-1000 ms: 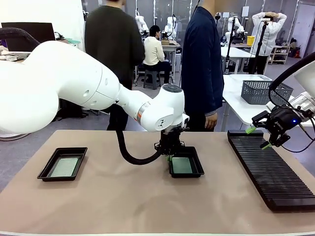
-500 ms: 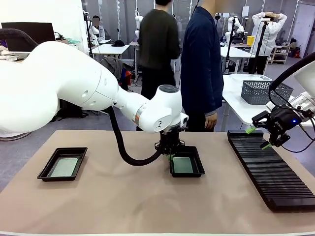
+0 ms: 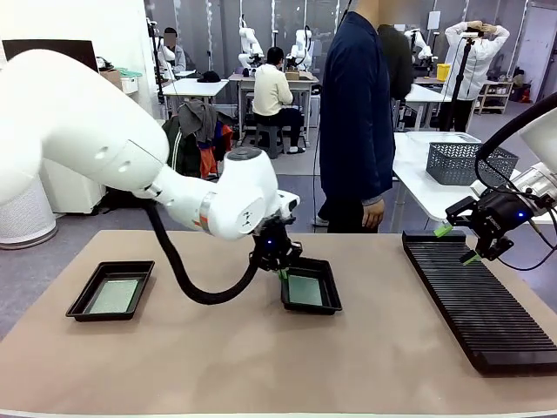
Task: Inspect and transfer BCBs to ESD trays.
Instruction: Pick up the ESD tray and place it on the left side of the table.
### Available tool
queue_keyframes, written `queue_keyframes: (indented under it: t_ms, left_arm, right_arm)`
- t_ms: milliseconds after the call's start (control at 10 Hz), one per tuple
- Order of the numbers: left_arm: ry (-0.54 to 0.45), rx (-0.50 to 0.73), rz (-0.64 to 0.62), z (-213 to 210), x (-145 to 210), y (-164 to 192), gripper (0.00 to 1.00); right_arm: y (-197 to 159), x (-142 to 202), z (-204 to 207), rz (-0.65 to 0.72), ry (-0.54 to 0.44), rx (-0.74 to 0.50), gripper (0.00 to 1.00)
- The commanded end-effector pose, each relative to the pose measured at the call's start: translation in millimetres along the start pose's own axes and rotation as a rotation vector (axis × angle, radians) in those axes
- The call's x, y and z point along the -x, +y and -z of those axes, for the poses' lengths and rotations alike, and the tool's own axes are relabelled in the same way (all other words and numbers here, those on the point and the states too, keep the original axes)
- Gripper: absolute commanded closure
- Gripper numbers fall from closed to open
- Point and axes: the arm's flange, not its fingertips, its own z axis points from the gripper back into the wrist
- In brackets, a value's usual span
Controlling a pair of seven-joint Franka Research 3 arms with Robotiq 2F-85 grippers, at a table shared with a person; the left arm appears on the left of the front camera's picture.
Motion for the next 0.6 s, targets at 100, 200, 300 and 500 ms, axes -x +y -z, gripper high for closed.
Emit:
queue_keyframes:
  t_ms: [100, 200, 300, 500]
  left_arm:
    - [0.012, 0.088, 0.011, -31, 11, 51, 0.97]
    - [0.008, 0.11, 0.012, -40, 11, 70, 0.97]
    - [0.008, 0.128, 0.014, -48, 11, 88, 0.97]
    - [0.013, 0.157, 0.013, -61, 9, 128, 0.97]
  right_arm:
    - [2, 3, 2, 0.022, -0.019, 0.011, 0.0]
    - [2, 3, 2, 0.022, -0.019, 0.011, 0.0]
    - [2, 3, 2, 0.022, -0.019, 0.011, 0.0]
    - [2, 3, 2, 0.022, -0.019, 0.011, 0.0]
